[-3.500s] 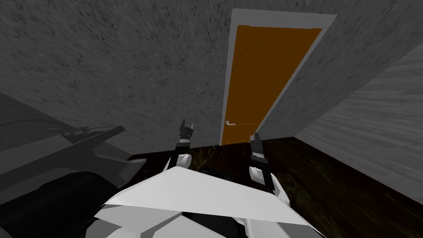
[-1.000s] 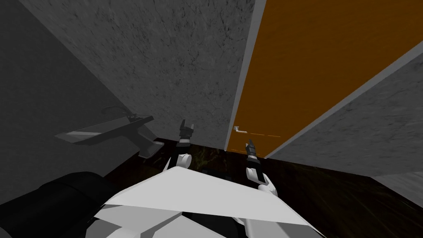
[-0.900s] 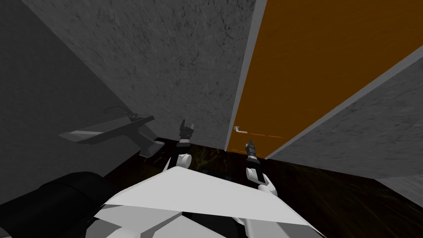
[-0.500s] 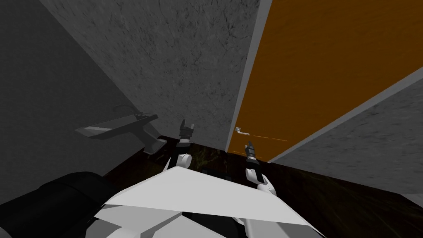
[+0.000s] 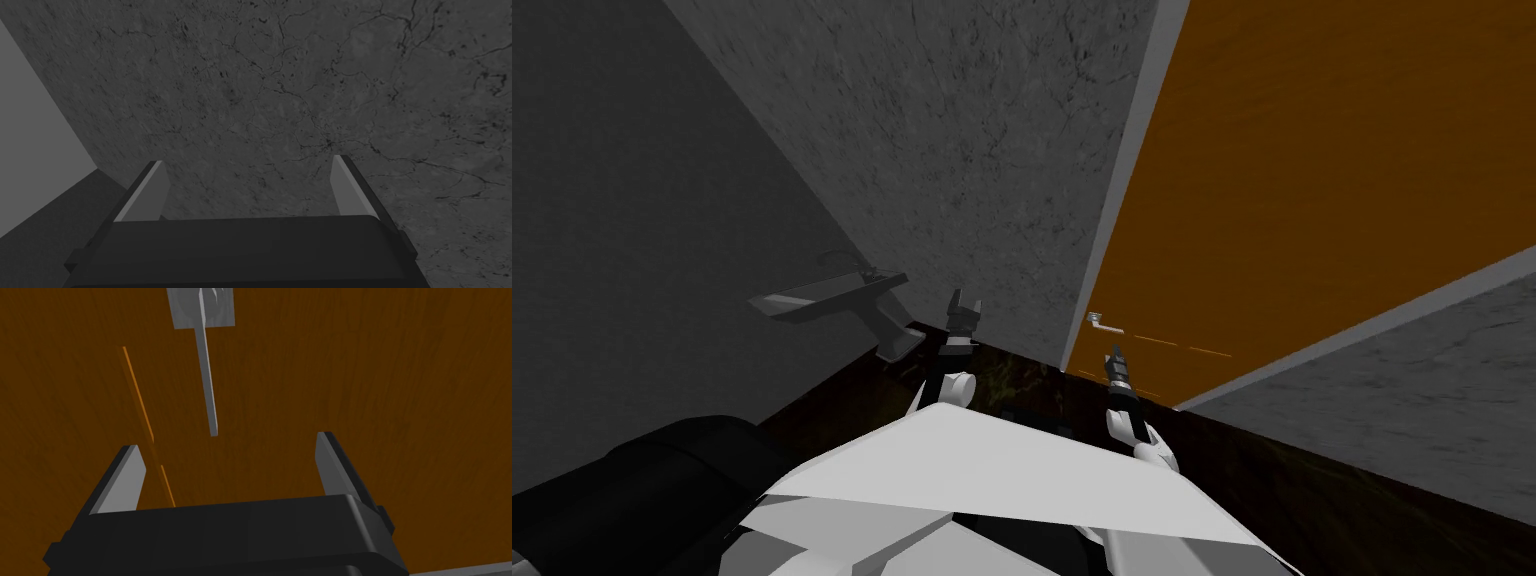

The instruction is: Pull the door open

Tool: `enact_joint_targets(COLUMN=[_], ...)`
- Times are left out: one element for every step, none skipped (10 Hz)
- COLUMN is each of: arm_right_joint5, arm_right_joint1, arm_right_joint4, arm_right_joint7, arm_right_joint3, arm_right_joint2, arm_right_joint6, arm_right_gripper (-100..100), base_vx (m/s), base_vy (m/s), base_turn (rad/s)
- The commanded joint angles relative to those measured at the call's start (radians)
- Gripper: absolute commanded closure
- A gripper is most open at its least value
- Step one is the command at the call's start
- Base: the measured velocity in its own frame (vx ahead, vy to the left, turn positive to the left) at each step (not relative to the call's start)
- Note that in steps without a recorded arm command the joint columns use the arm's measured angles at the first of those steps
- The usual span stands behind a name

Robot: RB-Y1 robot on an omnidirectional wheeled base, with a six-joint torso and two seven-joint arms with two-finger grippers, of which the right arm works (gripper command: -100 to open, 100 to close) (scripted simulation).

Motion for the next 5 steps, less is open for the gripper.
enact_joint_targets(arm_right_joint5=[-0.005, -0.008, -0.006, -0.012, -0.014], arm_right_joint1=[-0.015, -0.023, -0.019, -0.007, -0.003], arm_right_joint4=[0.042, 0.063, 0.053, 0.062, 0.064], arm_right_joint7=[-0.005, -0.007, -0.006, -0.022, -0.027], arm_right_joint3=[-0.003, -0.004, -0.003, -0.01, -0.012], arm_right_joint2=[-0.001, -0.002, -0.002, -0.02, -0.026], arm_right_joint6=[-0.002, -0.004, -0.007, -0.019, -0.022], arm_right_gripper=[-100, -100, -100, -100, -100], base_vx=[0.031, 0.029, 0.013, 0.139, 0.222], base_vy=[-0.051, -0.058, -0.028, 0.029, 0.032], base_turn=[0.166, 0.144, 0.025, 0.119, 0.113])
